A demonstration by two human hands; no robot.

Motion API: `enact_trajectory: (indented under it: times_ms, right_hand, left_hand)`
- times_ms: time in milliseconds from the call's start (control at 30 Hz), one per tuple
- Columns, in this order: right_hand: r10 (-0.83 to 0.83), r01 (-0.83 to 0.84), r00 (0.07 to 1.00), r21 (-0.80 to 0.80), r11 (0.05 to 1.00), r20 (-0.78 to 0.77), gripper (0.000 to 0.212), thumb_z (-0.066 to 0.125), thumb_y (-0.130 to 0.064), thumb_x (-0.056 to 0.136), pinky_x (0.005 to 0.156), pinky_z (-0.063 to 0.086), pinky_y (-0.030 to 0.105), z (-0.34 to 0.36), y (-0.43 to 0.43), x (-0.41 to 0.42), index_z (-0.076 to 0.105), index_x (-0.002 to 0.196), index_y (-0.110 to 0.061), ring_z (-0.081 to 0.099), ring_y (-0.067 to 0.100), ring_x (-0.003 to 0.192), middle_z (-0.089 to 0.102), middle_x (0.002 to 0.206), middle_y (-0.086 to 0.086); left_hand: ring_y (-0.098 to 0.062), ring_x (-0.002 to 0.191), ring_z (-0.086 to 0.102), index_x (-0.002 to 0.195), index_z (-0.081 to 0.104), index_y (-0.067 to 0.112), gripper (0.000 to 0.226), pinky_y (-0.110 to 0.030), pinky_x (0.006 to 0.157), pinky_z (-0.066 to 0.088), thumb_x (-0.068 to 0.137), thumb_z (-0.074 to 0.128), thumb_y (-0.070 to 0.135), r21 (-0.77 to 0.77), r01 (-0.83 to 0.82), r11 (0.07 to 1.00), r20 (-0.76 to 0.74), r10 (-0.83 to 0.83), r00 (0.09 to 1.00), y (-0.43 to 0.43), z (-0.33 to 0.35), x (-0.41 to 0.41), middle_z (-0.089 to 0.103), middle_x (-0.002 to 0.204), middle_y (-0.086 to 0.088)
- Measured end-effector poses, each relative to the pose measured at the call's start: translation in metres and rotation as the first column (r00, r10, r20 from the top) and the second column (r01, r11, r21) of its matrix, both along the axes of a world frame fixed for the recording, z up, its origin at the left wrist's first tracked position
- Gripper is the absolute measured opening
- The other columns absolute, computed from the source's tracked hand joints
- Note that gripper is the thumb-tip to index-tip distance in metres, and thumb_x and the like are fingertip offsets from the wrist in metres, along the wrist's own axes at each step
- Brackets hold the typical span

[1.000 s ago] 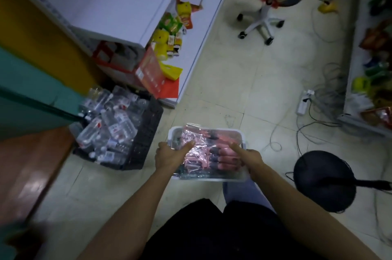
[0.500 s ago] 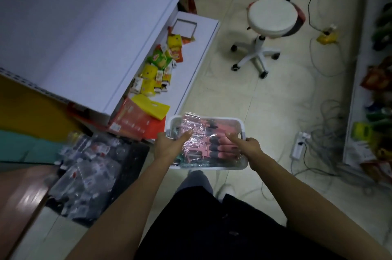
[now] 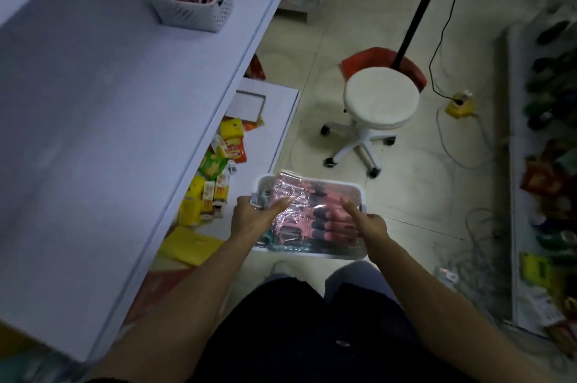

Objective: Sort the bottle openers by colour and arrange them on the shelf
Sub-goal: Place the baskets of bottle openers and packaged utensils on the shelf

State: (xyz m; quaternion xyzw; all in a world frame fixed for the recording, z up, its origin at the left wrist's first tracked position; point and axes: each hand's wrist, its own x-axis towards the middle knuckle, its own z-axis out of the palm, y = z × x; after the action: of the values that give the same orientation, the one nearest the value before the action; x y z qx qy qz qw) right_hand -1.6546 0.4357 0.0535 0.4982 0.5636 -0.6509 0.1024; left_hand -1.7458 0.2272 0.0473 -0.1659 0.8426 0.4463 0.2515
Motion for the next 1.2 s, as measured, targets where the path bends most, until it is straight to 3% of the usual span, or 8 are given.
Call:
enact_trajectory:
  times_ms: [133,300,500,633,700,800,967,1200]
  right_hand:
    - [-0.036,0.036,0.999,-0.032,0.999,0.011,0.068,0.077,-0.051,0.069,0.076,0.057,0.037,-0.005,0.044,-0.059,0.065,0.107,0.003,0.068,0.030,0.090,0.068,0.105,0.020]
    - [0.117,-0.115,0.993,-0.073,0.991,0.014,0.051,0.077,-0.048,0.070,0.055,0.053,0.024,-0.017,0.119,-0.143,0.070,0.093,-0.003,0.070,0.022,0.075,0.072,0.088,0.014]
    - [0.350,-0.351,0.936,-0.049,0.935,-0.024,0.044,0.072,-0.042,0.079,0.081,0.057,0.040,0.000,0.208,-0.264,0.065,0.099,-0.003,0.069,0.032,0.091,0.070,0.100,0.020]
    - [0.480,-0.484,0.874,-0.044,0.874,-0.068,0.038,0.063,-0.042,0.087,0.058,0.058,0.028,0.020,0.242,-0.349,0.065,0.085,-0.004,0.072,0.023,0.068,0.073,0.075,0.012]
    - [0.473,-0.458,0.874,0.134,0.879,-0.109,0.038,0.070,-0.047,0.080,0.046,0.048,0.015,0.031,0.248,-0.394,0.064,0.063,-0.013,0.065,0.007,0.050,0.066,0.058,0.001]
    - [0.510,-0.473,0.850,0.233,0.850,-0.134,0.047,0.069,-0.050,0.079,0.067,0.056,0.029,0.039,0.243,-0.456,0.070,0.079,-0.004,0.069,0.023,0.070,0.069,0.077,0.013]
    - [0.509,-0.467,0.832,0.218,0.857,-0.218,0.039,0.067,-0.046,0.083,0.068,0.053,0.032,0.046,0.207,-0.535,0.065,0.076,-0.008,0.065,0.027,0.073,0.067,0.085,0.014]
    - [0.559,-0.530,0.785,0.178,0.829,-0.266,0.037,0.063,-0.047,0.086,0.058,0.054,0.028,0.043,0.179,-0.589,0.064,0.079,-0.011,0.069,0.025,0.074,0.069,0.084,0.012]
  left_hand:
    - [-0.025,0.103,0.057,0.122,0.047,0.008,0.094,-0.039,0.088,0.050,0.054,0.079,0.065,-0.022,0.039,0.999,0.008,-0.039,0.999,0.042,0.000,-0.068,0.058,0.119,-0.007]
    - [-0.029,0.105,0.058,0.125,0.047,0.006,0.094,-0.037,0.085,0.051,0.057,0.077,0.064,-0.068,-0.077,0.995,0.017,0.078,0.997,0.105,-0.011,-0.132,0.059,0.120,-0.010]
    - [-0.027,0.104,0.057,0.129,0.042,0.009,0.096,-0.032,0.080,0.046,0.059,0.077,0.063,-0.063,-0.343,0.937,0.003,0.344,0.939,0.183,0.003,-0.191,0.056,0.125,-0.011]
    - [-0.022,0.098,0.060,0.124,0.050,0.009,0.084,-0.032,0.085,0.050,0.061,0.079,0.057,0.032,-0.460,0.888,0.014,0.459,0.888,0.223,0.028,-0.242,0.061,0.118,-0.005]
    - [-0.015,0.090,0.057,0.120,0.051,0.013,0.076,-0.026,0.079,0.045,0.063,0.079,0.054,0.090,-0.520,0.849,-0.016,0.524,0.852,0.232,0.043,-0.273,0.057,0.113,0.000]
    - [-0.020,0.098,0.060,0.123,0.050,0.007,0.081,-0.030,0.084,0.049,0.064,0.078,0.056,0.153,-0.562,0.813,-0.046,0.574,0.818,0.234,0.064,-0.325,0.058,0.120,-0.003]
    - [-0.027,0.107,0.060,0.125,0.052,0.006,0.082,-0.040,0.094,0.050,0.065,0.077,0.056,0.201,-0.595,0.778,-0.071,0.617,0.783,0.203,0.075,-0.396,0.060,0.122,-0.011]
    - [-0.024,0.093,0.063,0.115,0.057,0.002,0.076,-0.026,0.072,0.046,0.066,0.076,0.056,0.191,-0.652,0.734,-0.035,0.669,0.742,0.169,0.068,-0.455,0.064,0.110,-0.013]
